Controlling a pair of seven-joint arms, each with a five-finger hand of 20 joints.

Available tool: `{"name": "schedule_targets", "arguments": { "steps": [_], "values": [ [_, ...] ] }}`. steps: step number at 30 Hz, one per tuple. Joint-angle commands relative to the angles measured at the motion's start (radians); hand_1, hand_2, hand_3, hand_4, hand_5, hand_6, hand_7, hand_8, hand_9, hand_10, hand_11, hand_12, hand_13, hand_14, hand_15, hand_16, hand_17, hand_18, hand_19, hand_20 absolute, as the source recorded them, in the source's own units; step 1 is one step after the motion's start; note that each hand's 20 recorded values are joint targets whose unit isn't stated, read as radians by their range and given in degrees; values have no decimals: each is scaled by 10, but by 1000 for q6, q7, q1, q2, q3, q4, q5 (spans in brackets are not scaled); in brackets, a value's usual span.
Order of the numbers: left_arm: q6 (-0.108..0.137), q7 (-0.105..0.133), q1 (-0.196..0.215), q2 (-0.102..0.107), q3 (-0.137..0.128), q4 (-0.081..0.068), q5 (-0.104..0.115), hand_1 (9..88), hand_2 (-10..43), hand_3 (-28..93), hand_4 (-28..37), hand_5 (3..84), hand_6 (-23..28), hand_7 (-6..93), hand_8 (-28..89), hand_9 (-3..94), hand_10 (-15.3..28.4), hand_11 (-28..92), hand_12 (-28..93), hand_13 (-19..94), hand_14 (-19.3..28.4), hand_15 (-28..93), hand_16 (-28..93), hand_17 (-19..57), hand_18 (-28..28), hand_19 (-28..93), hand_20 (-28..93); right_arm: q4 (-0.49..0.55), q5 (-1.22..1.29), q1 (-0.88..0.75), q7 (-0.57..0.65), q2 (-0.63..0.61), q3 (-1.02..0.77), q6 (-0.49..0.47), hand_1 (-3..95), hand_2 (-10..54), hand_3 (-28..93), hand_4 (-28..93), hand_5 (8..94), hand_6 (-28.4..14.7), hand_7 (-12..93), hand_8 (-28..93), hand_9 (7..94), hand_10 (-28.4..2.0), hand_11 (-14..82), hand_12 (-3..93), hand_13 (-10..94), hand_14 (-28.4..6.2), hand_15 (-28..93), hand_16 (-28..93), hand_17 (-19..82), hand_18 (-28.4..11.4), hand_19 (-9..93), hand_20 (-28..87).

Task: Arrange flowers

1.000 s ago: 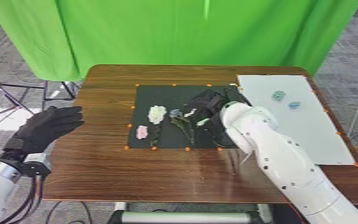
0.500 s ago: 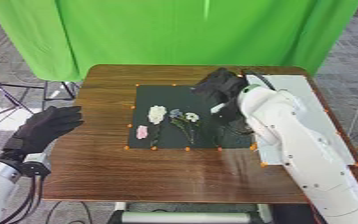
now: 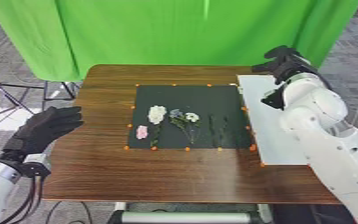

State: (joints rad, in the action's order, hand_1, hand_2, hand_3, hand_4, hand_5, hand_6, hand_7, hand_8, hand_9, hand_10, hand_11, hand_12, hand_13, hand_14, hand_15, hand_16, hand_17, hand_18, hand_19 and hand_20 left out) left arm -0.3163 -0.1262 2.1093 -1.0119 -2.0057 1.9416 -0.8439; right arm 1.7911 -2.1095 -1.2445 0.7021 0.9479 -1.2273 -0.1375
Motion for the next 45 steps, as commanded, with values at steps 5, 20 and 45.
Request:
{"name": "schedule_targets", "arguments": {
  "steps": [5,20,45],
  "values": [
    [4,-5,10,-3,-2,6,-6,255,-12,595,-194,459,41,90,-45,411,141,156,135,305,196,160,43,2,159,98,174,-176,5,-38,70,-46,-41,2,323,-95,587,-155,457,-51,63,-22,472,-206,63,225,787,-73,649,291,551,-163,932,545],
    [5,-12,26,-21,-12,16,-6,254,-12,596,-193,459,40,92,-45,410,140,154,135,305,197,160,45,2,159,99,174,-280,-8,-51,83,-38,-55,-42,328,-95,591,-151,465,-38,73,-28,467,-204,59,223,777,-76,668,281,541,-172,932,550],
    [-4,-12,5,-5,-2,4,-5,255,-12,596,-194,458,42,90,-45,409,141,154,135,304,197,160,45,2,159,99,174,-214,-60,-98,-5,-89,17,326,630,-95,539,-186,809,8,165,90,881,-120,115,339,901,-23,663,289,636,-153,932,613]
  ]
}}
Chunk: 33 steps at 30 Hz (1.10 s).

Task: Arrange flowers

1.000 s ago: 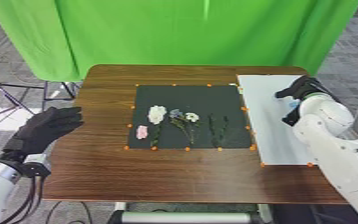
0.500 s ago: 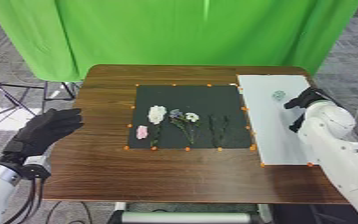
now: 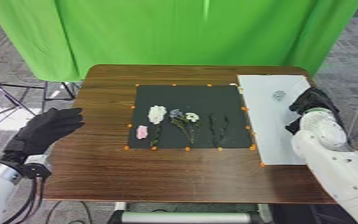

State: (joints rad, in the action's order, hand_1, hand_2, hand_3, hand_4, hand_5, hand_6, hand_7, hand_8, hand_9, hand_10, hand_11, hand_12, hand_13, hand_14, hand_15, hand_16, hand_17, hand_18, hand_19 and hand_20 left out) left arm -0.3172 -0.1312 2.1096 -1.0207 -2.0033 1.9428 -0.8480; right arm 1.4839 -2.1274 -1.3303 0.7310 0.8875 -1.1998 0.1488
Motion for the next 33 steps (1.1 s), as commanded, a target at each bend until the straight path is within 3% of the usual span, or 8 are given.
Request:
{"name": "schedule_targets", "arguments": {
  "steps": [1,6,9,14,18,20,27,33],
  "values": [
    [-2,-7,7,3,-6,4,1,255,-12,596,-194,458,42,90,-45,410,141,154,135,304,197,160,45,2,159,99,174,121,-48,-14,-41,-36,-9,50,630,-95,540,-187,811,8,165,90,883,-121,115,340,902,-22,663,289,636,-152,932,613],
    [1,-11,17,0,-14,10,4,255,-12,596,-194,458,42,90,-45,410,140,155,135,305,197,160,45,2,159,99,174,256,-34,23,-84,-67,47,36,625,-95,549,-188,819,8,165,93,890,-121,116,342,904,-21,663,293,639,-150,932,615],
    [5,-11,14,1,-9,11,4,255,-12,596,-194,458,42,90,-45,410,140,155,134,305,197,160,45,2,159,98,174,296,14,85,-114,-75,115,-36,625,-95,551,-189,820,7,162,92,889,-122,115,345,904,-19,664,295,640,-149,932,619],
    [-3,-15,8,0,-6,10,2,255,-12,596,-194,458,42,90,-44,410,141,154,135,305,197,160,45,2,159,99,175,251,92,232,-173,-54,271,-119,624,-95,551,-190,822,10,159,90,886,-121,106,343,903,-19,663,300,640,-149,932,622],
    [-19,-12,-8,2,8,-3,-1,254,-12,596,-195,458,42,90,-44,409,141,153,135,304,197,160,44,2,159,99,175,218,154,318,-193,-55,398,-143,624,-95,550,-188,821,11,159,90,885,-120,101,344,902,-19,663,302,640,-149,932,622],
    [-20,-10,1,-6,3,0,-2,254,-11,595,-195,459,42,90,-45,409,141,154,135,304,197,160,45,1,159,99,175,204,171,347,-208,-51,451,-166,623,-95,549,-188,821,12,159,90,886,-120,100,346,902,-19,663,302,640,-149,932,622],
    [-4,-12,9,-12,6,3,-1,254,-11,596,-194,458,42,90,-45,409,141,154,135,303,196,158,44,1,159,100,175,164,155,334,-216,-30,485,-174,620,-95,551,-187,821,13,159,89,886,-119,100,346,902,-18,662,303,640,-149,932,623],
    [-6,-11,14,-14,6,-2,1,254,-11,596,-193,458,42,90,-44,409,142,154,135,304,196,159,45,1,159,100,174,167,151,280,-217,-24,470,-168,616,-95,556,-190,820,14,160,89,884,-118,101,345,902,-19,662,304,640,-149,932,623]
  ]
}}
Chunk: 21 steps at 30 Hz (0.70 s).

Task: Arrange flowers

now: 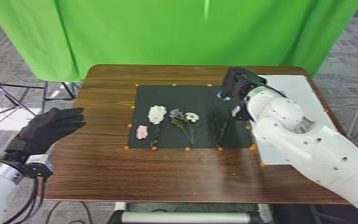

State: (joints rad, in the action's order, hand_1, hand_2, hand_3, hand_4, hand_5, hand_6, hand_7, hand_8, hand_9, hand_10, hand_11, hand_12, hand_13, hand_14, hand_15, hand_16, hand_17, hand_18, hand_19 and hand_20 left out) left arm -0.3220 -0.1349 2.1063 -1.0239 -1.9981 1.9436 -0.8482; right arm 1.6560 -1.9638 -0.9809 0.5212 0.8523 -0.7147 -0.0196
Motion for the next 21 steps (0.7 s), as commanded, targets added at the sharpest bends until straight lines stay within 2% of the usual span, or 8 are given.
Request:
{"name": "schedule_targets", "arguments": {
  "steps": [1,4,7,17,21],
  "values": [
    [-3,-7,17,-11,2,-3,-1,253,-11,596,-193,458,42,90,-45,409,142,155,136,304,197,159,45,1,159,100,174,-6,-13,-77,-7,13,-13,3,615,-95,557,-190,820,15,160,89,883,-118,101,345,902,-19,662,304,640,-149,932,623],
    [-12,-7,19,-14,3,-3,0,254,-10,594,-192,457,41,91,-44,409,141,154,135,304,196,159,45,1,159,99,174,-11,-9,-93,-11,17,-12,-7,613,-95,558,-191,818,16,160,88,881,-117,99,346,902,-20,663,305,640,-148,932,623],
    [-18,-6,5,-7,10,-10,-1,254,-11,594,-192,456,41,90,-44,408,141,153,135,304,196,159,45,1,158,98,174,-14,-1,-100,-9,20,-10,-6,611,-95,559,-191,816,17,160,87,879,-116,96,345,901,-20,663,305,640,-149,932,623],
    [-21,-7,-6,-1,21,-16,-2,254,-11,595,-193,456,40,91,-45,408,141,152,135,304,196,158,45,1,158,98,174,-23,9,-89,-18,38,-1,2,603,-95,562,-189,809,21,162,83,869,-116,88,329,899,-20,662,306,638,-149,932,623],
    [-17,-6,-5,-1,18,-14,-1,253,-12,597,-193,456,40,91,-45,408,142,153,135,304,196,158,45,1,158,98,174,-20,28,-90,-21,39,-18,-48,550,-95,554,-165,765,13,146,79,811,-126,134,250,893,-23,660,309,634,-147,932,624]
  ]
}}
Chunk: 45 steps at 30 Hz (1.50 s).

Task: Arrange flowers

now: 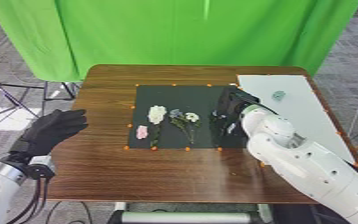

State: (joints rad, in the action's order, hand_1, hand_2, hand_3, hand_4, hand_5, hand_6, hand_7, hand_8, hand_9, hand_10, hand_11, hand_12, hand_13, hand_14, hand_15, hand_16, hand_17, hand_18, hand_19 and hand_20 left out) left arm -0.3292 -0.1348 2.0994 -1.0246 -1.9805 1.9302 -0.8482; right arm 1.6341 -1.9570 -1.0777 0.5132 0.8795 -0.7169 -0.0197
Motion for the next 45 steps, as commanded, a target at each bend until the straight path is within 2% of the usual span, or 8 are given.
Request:
{"name": "schedule_targets", "arguments": {
  "steps": [1,10,20,23,28,32,39,45],
  "values": [
    [-10,-6,2,0,0,0,-1,252,-12,598,-192,456,40,91,-45,408,142,153,135,304,196,157,45,1,158,97,174,4,26,8,-14,10,-17,-56,541,-95,546,-159,753,11,142,79,796,-128,146,223,891,-24,660,309,633,-147,932,623],
    [-8,-3,4,-1,-4,3,-2,252,-14,599,-193,456,41,91,-45,408,140,153,136,303,196,157,46,1,157,97,174,20,34,21,-27,-1,-35,-115,429,-95,632,-165,666,26,149,-82,716,-142,134,196,876,-28,656,301,617,-148,932,611],
    [-6,-5,10,-1,-8,7,-3,258,-19,598,-192,456,39,92,-45,409,141,151,135,303,196,156,46,1,158,97,175,98,47,21,-34,-36,-133,-163,385,-95,631,-167,583,17,111,-80,638,-152,96,188,868,-30,641,296,605,-149,932,593],
    [-3,-4,10,-3,-8,8,-1,258,-20,599,-192,456,41,91,-45,408,140,152,136,304,195,156,46,1,157,96,174,87,-14,30,-32,-46,-148,-109,370,-95,626,-164,569,15,105,-76,617,-155,87,188,859,-34,638,295,594,-152,932,580],
    [-3,-6,10,1,-8,9,0,258,-20,597,-192,456,41,91,-44,409,141,151,135,304,196,156,46,4,159,113,184,-72,-71,141,26,-26,-120,-166,343,-95,634,-160,499,1,74,-61,483,-130,52,122,863,-36,619,282,583,-158,932,528],
    [2,-8,13,-3,-7,13,0,258,-20,598,-192,457,40,91,-44,409,141,152,136,305,196,157,46,5,159,117,186,-207,-88,201,65,3,-113,-215,324,-95,625,-171,402,-15,44,-51,378,-148,31,92,848,-39,619,279,573,-161,932,510],
    [2,-7,16,-4,-9,15,0,258,-21,599,-190,456,39,91,-45,409,141,152,135,305,196,158,45,6,159,114,184,-366,-163,242,105,24,-80,-209,274,-95,575,-202,357,-16,39,-45,340,-160,23,89,835,-44,629,273,566,-168,932,510],
    [3,-7,27,-8,-17,20,1,260,-21,598,-189,457,38,92,-46,409,141,153,136,305,197,158,46,5,158,112,184,-398,-162,203,133,6,-101,-222,253,-95,572,-241,361,-14,46,-46,350,-160,27,93,836,-43,643,262,571,-170,932,523]
  ]
}}
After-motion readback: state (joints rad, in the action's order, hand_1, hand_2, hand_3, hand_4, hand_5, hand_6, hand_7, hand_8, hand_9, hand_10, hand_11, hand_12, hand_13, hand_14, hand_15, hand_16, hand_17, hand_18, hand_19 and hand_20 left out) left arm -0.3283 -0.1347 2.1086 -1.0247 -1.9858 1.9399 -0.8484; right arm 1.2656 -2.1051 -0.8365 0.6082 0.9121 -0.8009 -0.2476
